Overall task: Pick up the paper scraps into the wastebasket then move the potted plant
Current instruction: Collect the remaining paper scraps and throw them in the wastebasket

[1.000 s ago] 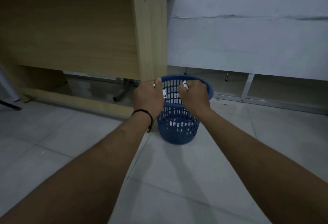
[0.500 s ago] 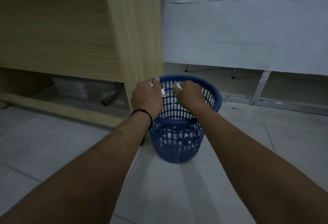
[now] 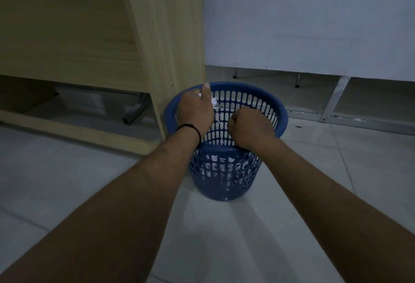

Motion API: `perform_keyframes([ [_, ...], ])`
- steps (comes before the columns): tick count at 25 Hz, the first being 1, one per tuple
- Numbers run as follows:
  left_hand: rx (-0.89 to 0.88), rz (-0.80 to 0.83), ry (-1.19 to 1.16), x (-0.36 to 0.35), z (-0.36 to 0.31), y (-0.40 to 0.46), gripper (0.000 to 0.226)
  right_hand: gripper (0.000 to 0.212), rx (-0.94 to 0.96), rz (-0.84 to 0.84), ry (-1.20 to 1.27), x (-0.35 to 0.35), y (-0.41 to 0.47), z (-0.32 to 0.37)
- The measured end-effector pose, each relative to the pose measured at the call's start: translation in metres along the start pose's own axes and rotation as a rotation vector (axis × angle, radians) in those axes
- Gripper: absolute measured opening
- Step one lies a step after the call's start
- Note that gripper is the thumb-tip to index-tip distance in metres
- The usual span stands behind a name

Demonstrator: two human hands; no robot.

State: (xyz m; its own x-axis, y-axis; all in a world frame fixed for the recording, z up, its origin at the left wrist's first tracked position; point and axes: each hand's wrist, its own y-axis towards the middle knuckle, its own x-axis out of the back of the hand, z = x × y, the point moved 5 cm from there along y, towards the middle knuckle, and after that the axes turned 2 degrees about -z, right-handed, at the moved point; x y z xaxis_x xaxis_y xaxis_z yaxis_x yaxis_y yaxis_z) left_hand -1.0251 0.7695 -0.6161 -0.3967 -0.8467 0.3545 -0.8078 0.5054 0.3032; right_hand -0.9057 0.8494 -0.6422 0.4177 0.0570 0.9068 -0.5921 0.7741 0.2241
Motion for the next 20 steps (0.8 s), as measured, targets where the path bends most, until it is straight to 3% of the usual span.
perform_keyframes([
  [7,0.050,0.039,-0.096,-0.041,-0.010,0.020,0.051,0.024,0.048,-0.082,0.007,-0.001,-0.017,-0.001],
  [12,0.073,-0.004,-0.176,-0.036,-0.013,0.034,0.051,0.021,0.021,0.020,-0.027,-0.002,-0.020,-0.001],
  [15,0.247,0.090,-0.222,-0.039,-0.001,0.040,0.055,0.020,-0.034,0.003,0.027,-0.001,-0.018,-0.002],
  [17,0.413,0.195,-0.258,-0.042,0.008,0.033,0.045,0.029,-0.022,-0.013,0.003,-0.001,-0.018,-0.001],
  [20,0.298,0.403,0.114,-0.037,0.007,0.023,0.042,0.027,-0.015,-0.018,0.005,-0.001,-0.020,-0.001],
])
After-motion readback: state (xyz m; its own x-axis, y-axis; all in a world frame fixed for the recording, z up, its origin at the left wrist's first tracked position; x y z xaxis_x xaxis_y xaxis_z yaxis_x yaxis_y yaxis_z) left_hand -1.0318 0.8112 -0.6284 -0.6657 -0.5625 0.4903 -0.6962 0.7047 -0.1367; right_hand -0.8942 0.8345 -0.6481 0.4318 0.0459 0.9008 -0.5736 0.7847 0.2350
